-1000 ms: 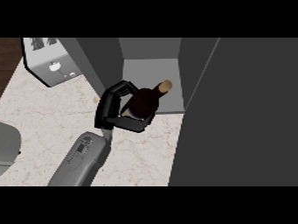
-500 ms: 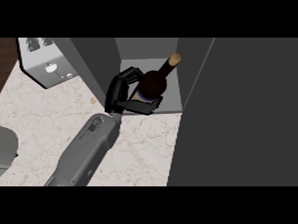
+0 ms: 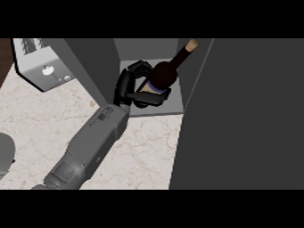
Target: Pick up the wine, place it into the cabinet and close the cabinet
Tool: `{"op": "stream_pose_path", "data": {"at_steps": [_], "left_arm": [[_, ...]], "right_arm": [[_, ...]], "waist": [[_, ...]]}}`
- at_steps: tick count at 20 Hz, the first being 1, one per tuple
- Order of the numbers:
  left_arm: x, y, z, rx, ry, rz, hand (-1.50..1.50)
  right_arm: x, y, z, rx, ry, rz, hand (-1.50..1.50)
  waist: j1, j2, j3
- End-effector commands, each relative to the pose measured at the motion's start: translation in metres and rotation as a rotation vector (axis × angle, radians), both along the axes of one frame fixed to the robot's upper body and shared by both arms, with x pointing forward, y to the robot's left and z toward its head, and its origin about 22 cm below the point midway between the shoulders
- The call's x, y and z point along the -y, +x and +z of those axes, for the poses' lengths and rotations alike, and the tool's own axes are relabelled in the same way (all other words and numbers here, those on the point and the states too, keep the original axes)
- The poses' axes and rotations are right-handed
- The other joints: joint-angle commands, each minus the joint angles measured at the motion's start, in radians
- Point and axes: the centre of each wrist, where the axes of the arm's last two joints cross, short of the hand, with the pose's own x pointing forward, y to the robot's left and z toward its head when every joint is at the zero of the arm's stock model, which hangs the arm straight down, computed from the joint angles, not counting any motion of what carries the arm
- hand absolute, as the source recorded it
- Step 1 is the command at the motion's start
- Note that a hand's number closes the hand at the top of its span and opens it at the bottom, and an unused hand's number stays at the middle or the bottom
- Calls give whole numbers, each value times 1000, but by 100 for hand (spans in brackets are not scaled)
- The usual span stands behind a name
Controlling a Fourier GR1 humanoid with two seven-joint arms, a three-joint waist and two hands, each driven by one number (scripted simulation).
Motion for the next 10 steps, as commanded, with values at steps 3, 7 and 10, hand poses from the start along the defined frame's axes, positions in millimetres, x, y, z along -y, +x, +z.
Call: {"op": "stream_pose_path", "data": {"at_steps": [3, 7, 10], "left_arm": [[-5, 10, -7, -62, 67, 58, 150], [-4, 21, 5, -67, 10, 117, 150], [-7, 25, 6, -82, -10, 145, 150]], "right_arm": [[7, -34, 32, -15, 109, 81, -150], [6, -27, 24, 8, 91, 79, -150], [7, -30, 21, 8, 105, 75, -150]], "waist": [[-13, 6, -1], [-28, 11, -1], [-39, 14, 0]]}}
